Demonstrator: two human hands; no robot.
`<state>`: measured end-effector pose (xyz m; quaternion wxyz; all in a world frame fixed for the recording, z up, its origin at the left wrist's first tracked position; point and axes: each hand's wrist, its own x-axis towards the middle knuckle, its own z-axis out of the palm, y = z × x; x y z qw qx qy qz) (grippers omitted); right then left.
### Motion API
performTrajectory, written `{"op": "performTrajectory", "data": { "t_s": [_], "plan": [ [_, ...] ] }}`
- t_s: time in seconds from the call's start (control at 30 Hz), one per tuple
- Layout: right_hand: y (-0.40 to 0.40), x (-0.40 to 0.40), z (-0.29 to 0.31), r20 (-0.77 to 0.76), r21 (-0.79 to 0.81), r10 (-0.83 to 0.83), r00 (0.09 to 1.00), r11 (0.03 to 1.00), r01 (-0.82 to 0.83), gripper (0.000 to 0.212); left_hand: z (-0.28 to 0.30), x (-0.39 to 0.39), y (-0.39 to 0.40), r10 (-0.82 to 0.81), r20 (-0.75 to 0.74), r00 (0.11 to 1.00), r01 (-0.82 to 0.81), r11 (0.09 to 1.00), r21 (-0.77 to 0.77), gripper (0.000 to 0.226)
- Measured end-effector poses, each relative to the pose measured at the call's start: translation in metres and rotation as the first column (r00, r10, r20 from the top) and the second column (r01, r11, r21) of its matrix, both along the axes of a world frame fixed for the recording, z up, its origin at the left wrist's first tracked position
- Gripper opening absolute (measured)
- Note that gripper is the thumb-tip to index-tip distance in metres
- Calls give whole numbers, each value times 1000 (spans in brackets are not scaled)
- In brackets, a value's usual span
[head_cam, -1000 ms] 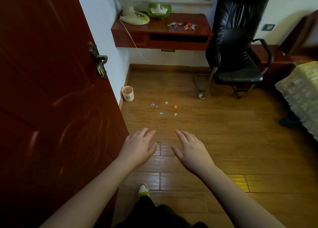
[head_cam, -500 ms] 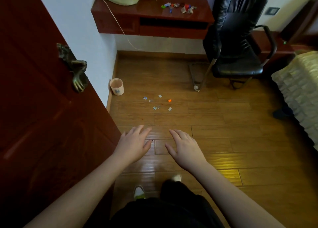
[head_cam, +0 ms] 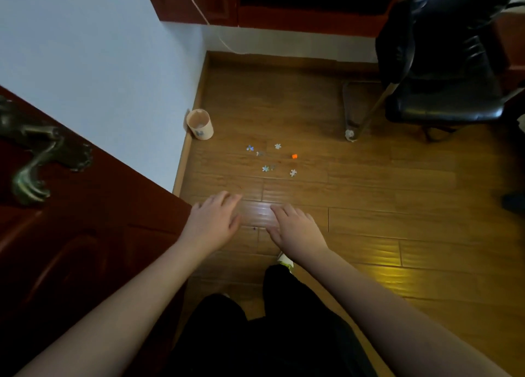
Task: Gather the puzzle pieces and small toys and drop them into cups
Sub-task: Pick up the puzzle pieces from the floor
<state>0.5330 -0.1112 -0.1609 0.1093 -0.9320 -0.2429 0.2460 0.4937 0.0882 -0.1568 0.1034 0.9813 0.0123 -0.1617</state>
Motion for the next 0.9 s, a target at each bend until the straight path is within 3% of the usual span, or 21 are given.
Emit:
{"op": "performTrajectory", "data": {
  "t_s": [0.17, 0.43, 0.73, 0.9],
  "plan": [
    [11, 38, -42, -48, -5, 46, 998, 999, -46, 53, -38, 21, 8, 52, 11, 999, -52, 999, -1, 56],
    [38, 54, -141, -148, 2, -11, 989, 1000, 12, 49, -131, 33, 37, 18, -45, 999, -18, 1000, -2, 65],
    [68, 46, -313, -286, -78, -34, 958, 997, 12, 39, -291, 70, 55, -187, -112, 976, 191, 981, 24, 58],
    [87, 45, -435, -393, -77, -128, 911, 991, 106, 32, -401, 75, 62, -161, -185, 970, 169, 985, 29, 61]
  ]
}}
